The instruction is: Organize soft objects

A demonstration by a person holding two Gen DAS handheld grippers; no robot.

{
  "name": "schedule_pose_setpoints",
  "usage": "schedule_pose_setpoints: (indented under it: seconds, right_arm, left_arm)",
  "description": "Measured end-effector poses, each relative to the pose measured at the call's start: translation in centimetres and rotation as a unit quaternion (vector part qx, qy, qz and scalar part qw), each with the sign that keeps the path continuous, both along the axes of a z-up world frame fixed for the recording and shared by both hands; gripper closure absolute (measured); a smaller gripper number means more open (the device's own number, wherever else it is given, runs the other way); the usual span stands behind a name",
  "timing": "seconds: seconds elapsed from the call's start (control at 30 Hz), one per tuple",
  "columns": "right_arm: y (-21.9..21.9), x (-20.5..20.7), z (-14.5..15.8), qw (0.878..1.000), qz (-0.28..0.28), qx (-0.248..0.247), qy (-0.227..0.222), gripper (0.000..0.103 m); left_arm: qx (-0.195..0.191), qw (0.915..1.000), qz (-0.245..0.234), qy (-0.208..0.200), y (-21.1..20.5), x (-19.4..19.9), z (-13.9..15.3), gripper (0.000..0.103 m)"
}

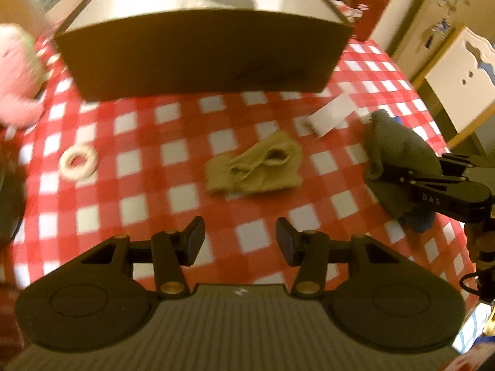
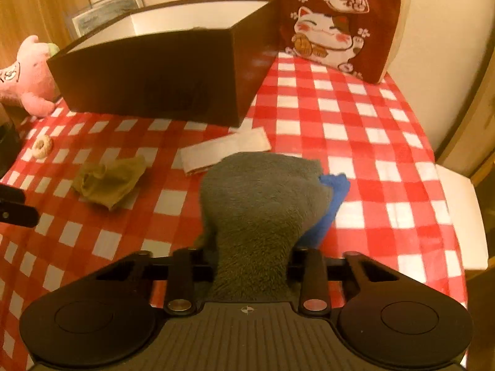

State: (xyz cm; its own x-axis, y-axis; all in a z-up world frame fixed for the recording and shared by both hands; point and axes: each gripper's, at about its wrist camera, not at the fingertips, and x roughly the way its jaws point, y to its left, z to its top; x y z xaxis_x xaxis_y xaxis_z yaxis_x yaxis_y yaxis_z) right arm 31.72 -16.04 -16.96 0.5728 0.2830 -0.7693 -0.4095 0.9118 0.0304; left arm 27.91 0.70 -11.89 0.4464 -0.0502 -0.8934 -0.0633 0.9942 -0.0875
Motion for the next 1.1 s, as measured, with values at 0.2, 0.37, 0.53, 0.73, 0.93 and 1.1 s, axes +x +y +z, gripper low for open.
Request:
schedule_pose_setpoints:
  seconds: [0.2, 0.37, 0.53, 0.73, 0.93, 1.1]
  right_arm:
    - [-2.2, 1.4, 1.1, 0.999, -0.039, -0.016, -0.028, 0.076]
    - [-4.1, 3.1, 2.0, 0.997, -0.048, -0.030, -0.043, 0.076]
    - [-5.0, 4.4, 2.2, 0.998, -0.037, -0.025, -0.049, 0.076]
    - [-5.4, 5.5, 1.3, 0.999, -0.030, -0.008, -0.029, 0.074]
    - [-6.1, 6.1, 0.9, 0.999, -0.049, 0.020, -0.004, 0.047]
    - [-6.7, 5.9, 0.7, 0.998, -0.063, 0.020, -0.004, 0.034]
  left_arm:
    - [0.007, 0.9980, -0.057, -0.026, -3.3, 3.1, 0.3, 0.056]
    - [0.005, 0.9947, -0.094, -0.042, -6.0, 6.1, 0.0, 0.056]
    - [0.013, 0.9910, -0.122, -0.053, -8.0, 9.0, -0.7, 0.056]
    - [0.034, 0.9852, -0.161, -0.051, -9.2, 12.0, -2.6, 0.056]
    - [0.059, 0.9774, -0.199, -0.040, -10.0, 13.6, -4.5, 0.056]
    - [0.076, 0.9739, -0.211, -0.037, -10.7, 14.3, -5.4, 0.057]
